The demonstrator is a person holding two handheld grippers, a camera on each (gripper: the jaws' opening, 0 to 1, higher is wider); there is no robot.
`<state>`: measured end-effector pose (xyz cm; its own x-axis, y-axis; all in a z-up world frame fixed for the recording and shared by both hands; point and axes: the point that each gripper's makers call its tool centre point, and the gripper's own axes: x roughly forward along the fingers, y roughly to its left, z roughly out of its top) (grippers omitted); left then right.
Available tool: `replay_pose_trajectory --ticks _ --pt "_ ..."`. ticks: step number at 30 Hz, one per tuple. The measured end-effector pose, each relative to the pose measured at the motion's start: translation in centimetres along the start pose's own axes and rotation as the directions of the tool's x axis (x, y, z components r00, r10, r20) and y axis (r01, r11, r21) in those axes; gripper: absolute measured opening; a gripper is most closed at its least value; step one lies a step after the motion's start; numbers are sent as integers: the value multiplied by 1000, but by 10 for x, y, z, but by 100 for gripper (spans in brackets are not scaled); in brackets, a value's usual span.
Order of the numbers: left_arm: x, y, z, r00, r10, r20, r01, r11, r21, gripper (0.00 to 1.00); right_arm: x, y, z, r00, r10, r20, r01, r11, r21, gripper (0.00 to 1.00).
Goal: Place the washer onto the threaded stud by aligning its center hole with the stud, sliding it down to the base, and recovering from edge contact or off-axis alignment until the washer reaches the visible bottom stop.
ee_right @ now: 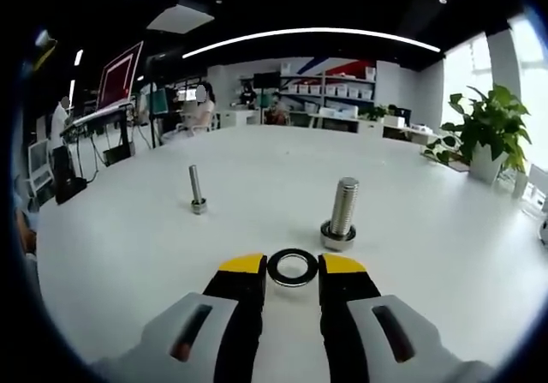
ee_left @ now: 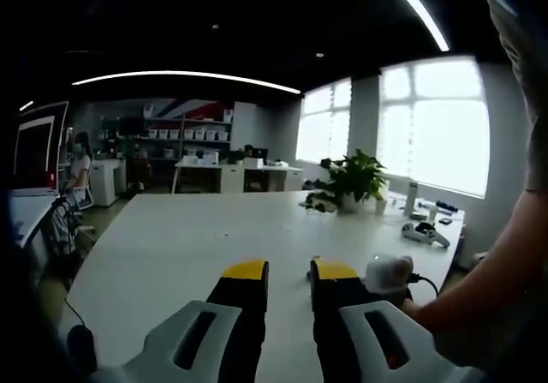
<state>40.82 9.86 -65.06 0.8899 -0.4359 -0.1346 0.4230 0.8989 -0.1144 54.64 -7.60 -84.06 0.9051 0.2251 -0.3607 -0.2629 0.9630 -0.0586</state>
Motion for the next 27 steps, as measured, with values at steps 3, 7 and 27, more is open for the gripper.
replay_pose_trajectory --ticks 3,7,27 --pt "0 0 1 1000 0 2 0 1000 -3 17 0 -4 8 1000 -6 13 6 1000 -10 26" --pt "0 1 1 1000 -1 2 1 1000 -7 17 2 -9 18 999 -16 27 17 1000 -14 26" --pt "0 0 0 1000 -8 4 8 1000 -24 17 8 -22 55 995 -41 86 46 997 -54 26"
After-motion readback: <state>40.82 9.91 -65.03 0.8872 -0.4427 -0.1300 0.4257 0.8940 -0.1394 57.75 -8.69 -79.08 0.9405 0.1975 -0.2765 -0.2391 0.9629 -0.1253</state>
